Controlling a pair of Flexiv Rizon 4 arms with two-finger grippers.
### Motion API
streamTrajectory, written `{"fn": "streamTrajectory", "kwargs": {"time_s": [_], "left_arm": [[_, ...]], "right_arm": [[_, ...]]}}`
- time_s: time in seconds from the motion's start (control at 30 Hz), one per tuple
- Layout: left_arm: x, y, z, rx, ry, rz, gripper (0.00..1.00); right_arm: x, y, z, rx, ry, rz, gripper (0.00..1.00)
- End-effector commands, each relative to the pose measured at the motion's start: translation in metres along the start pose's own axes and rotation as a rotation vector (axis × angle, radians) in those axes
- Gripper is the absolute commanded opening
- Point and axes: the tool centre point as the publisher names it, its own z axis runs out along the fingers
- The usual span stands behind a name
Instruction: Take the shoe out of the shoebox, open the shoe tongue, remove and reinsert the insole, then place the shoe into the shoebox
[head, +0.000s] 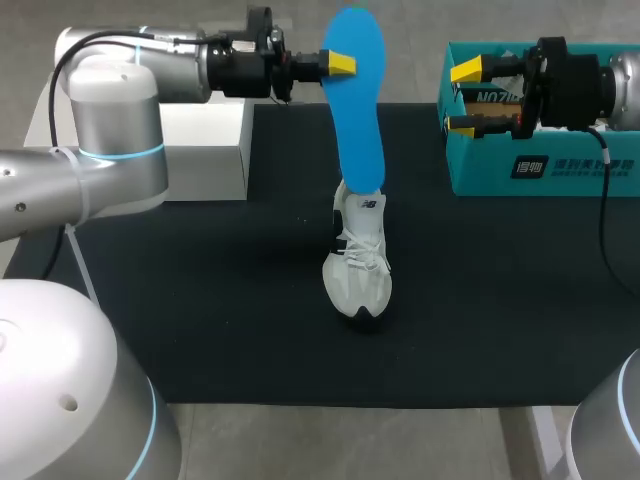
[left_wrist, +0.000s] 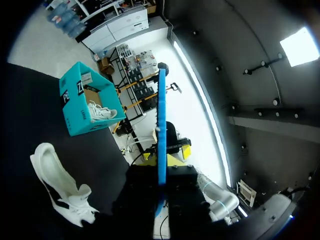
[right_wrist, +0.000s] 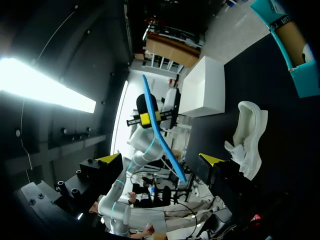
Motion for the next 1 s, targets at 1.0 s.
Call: {"fn": "streamTrajectory", "kwargs": {"time_s": [1.0], "left_arm": [[-0.006, -0.015, 0.003, 0.382, 0.16, 1.462, 0.0]], "right_arm": [[0.0, 0.001, 0.002, -0.001, -0.001, 0.0, 1.0]]}}
